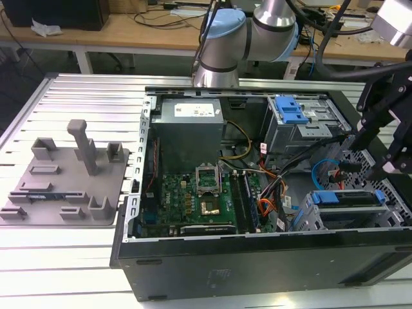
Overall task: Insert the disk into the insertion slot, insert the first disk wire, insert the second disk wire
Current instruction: 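Insert the disk into the insertion slot, then insert the first disk wire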
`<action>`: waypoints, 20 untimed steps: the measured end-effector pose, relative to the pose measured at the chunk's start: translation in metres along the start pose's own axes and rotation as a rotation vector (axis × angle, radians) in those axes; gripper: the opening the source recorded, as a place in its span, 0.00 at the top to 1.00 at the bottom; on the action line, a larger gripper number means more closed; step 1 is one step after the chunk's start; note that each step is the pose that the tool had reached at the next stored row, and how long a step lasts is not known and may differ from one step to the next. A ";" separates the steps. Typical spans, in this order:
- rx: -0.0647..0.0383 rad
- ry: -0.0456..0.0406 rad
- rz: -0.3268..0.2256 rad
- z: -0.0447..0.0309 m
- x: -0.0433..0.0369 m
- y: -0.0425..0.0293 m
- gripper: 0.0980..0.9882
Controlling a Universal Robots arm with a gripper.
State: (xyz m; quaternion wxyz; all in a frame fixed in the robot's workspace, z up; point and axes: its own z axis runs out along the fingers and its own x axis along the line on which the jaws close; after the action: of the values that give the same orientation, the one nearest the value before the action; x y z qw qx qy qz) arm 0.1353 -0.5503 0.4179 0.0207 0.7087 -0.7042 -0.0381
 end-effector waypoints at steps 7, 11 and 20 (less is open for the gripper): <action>0.000 0.0003 -0.002 0.0000 0.0000 0.0000 0.41; 0.000 0.0003 -0.003 0.0000 0.0000 0.0000 0.41; 0.010 0.0314 -0.003 0.0002 -0.0023 0.0015 0.41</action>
State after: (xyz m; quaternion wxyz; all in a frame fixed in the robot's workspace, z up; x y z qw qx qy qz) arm 0.1338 -0.5481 0.4179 0.0280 0.7103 -0.7030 -0.0234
